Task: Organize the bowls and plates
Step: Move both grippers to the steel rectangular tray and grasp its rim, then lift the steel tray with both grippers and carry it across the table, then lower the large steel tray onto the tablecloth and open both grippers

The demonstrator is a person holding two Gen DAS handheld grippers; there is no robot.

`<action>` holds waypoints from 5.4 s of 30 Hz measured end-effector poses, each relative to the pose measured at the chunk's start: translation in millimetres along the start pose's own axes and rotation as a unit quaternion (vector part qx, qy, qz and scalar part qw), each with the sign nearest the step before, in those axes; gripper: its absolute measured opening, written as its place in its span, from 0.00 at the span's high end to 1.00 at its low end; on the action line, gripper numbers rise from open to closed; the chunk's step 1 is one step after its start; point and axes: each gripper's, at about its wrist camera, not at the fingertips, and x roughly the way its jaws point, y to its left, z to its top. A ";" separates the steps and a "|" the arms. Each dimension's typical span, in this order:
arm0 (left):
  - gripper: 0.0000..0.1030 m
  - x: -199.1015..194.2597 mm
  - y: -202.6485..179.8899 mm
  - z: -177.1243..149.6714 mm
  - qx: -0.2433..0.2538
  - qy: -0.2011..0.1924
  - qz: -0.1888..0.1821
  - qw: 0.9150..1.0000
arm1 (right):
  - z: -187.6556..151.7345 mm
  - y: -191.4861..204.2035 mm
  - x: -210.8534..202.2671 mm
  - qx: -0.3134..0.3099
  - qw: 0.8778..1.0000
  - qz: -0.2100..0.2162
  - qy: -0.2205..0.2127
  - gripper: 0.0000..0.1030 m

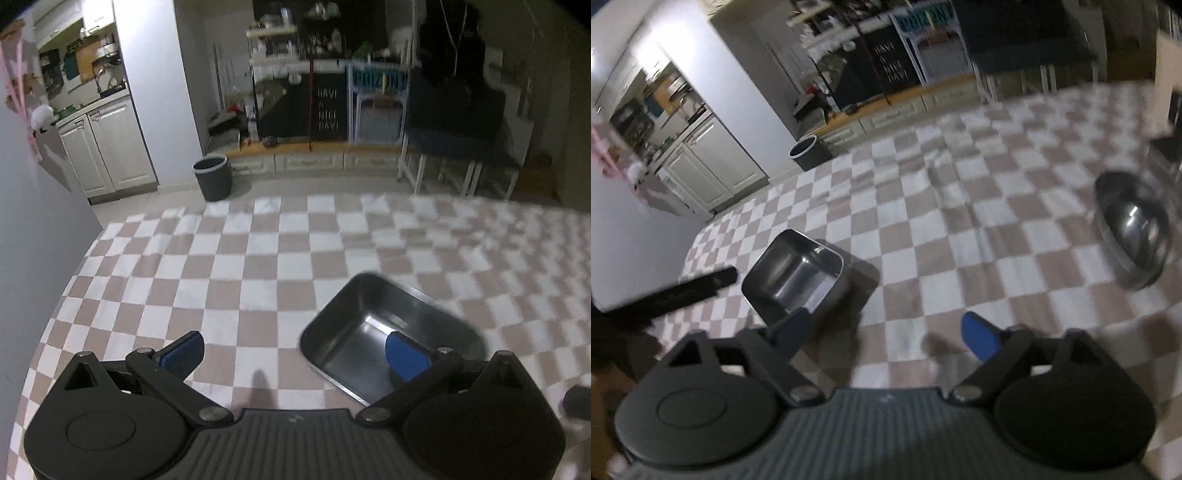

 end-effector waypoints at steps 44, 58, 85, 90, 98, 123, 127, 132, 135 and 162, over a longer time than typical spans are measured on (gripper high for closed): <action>0.91 4.0 4.6 -36.7 -0.038 0.050 -0.056 0.996 | -2.8 35.8 62.9 -0.082 0.996 0.028 0.016 0.90; 0.95 6.6 -3.0 -37.2 -0.032 0.040 -0.053 0.997 | -5.0 33.8 55.5 -0.093 0.996 0.017 -0.003 0.94; 0.93 -135.7 -53.4 -28.1 -0.041 -0.056 -0.101 0.992 | 1.1 6.6 -77.5 -0.095 0.993 0.049 -0.054 0.96; 0.93 -168.1 -65.0 -35.4 -0.054 -0.065 -0.135 0.987 | -15.2 -1.0 -115.8 -0.116 0.991 0.036 -0.062 0.96; 0.93 -199.6 -94.9 -58.2 -0.048 -0.055 -0.173 0.982 | -37.8 -30.2 -165.2 -0.094 0.992 0.030 -0.075 0.95; 0.93 -159.8 -240.4 -122.0 0.050 0.051 -0.227 0.971 | -78.9 -128.4 -195.5 -0.110 0.988 -0.105 -0.014 0.93; 0.93 -148.9 -248.8 -124.7 0.051 0.064 -0.225 0.971 | -75.3 -132.7 -187.0 -0.110 0.986 -0.128 -0.003 0.93; 0.92 -141.2 -248.5 -129.1 0.056 0.073 -0.222 0.971 | -71.9 -136.2 -175.7 -0.109 0.985 -0.137 0.011 0.94; 0.92 -133.4 -250.1 -127.4 0.060 0.073 -0.215 0.972 | -70.6 -133.9 -167.7 -0.116 0.983 -0.145 0.018 0.94; 0.86 -90.2 -276.0 -126.3 0.119 0.090 -0.191 0.970 | -56.2 -151.8 -123.9 -0.088 0.979 -0.174 0.056 0.94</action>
